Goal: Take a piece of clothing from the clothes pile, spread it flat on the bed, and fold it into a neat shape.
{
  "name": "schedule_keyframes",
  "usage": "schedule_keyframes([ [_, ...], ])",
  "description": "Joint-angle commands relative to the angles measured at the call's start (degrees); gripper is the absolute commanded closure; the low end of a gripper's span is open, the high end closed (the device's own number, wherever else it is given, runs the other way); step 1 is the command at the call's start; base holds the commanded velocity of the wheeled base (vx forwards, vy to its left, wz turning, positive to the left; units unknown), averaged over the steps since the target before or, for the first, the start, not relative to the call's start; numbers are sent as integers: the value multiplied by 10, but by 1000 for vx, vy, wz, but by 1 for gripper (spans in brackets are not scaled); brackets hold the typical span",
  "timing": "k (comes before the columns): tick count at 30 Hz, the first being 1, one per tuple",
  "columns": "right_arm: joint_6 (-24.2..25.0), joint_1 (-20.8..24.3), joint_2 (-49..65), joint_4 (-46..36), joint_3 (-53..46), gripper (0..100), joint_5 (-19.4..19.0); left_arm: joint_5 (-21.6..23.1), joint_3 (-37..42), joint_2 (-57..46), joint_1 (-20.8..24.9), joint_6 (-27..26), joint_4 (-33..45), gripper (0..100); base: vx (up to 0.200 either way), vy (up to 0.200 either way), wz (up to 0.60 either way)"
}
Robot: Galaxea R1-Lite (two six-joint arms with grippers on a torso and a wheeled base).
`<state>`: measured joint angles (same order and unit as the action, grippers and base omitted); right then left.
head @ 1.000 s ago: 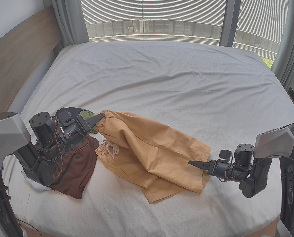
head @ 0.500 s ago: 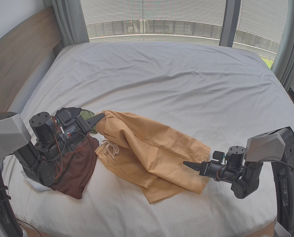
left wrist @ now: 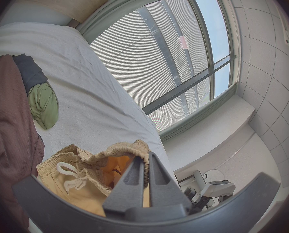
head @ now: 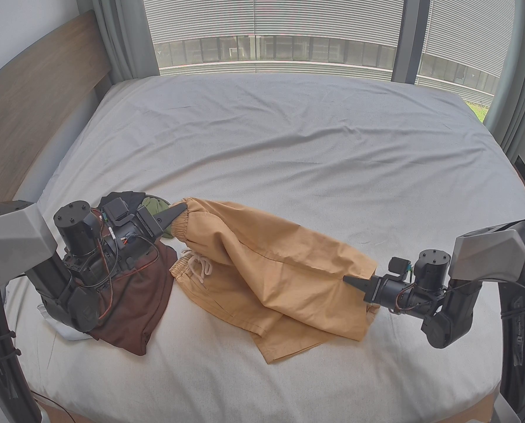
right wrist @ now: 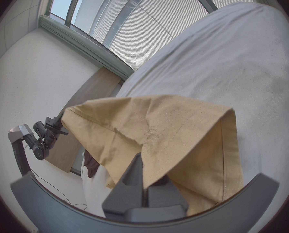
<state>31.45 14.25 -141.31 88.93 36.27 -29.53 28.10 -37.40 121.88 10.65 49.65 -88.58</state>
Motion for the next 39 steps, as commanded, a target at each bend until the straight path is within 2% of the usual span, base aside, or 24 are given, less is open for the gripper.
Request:
schedule_keyframes([
  [1, 4, -17, 106, -2, -35, 100, -1, -1, -2, -3, -4, 0, 0, 100, 0, 0, 0],
  [8, 35, -27, 194, -2, -56, 100, -2, -3, 3, -5, -3, -5, 0, 100, 0, 0, 0],
  [16, 39, -35, 227, -2, -58, 100, -4, -2, 8, -17, -13, -32, 0, 100, 0, 0, 0],
  [20, 58, -40, 259, -3, -56, 100, -5, -2, 14, -24, -22, -56, 0, 100, 0, 0, 0],
  [24, 76, -50, 282, -3, -53, 100, -6, -2, 17, -31, -26, -61, 0, 100, 0, 0, 0],
  [32, 77, -65, 284, -3, -44, 100, -7, -1, 34, -83, -31, -61, 9, 100, 0, 0, 0],
  [39, 76, -69, 283, -3, -39, 100, -6, -9, 34, -118, -33, -83, 82, 100, 0, 0, 0],
])
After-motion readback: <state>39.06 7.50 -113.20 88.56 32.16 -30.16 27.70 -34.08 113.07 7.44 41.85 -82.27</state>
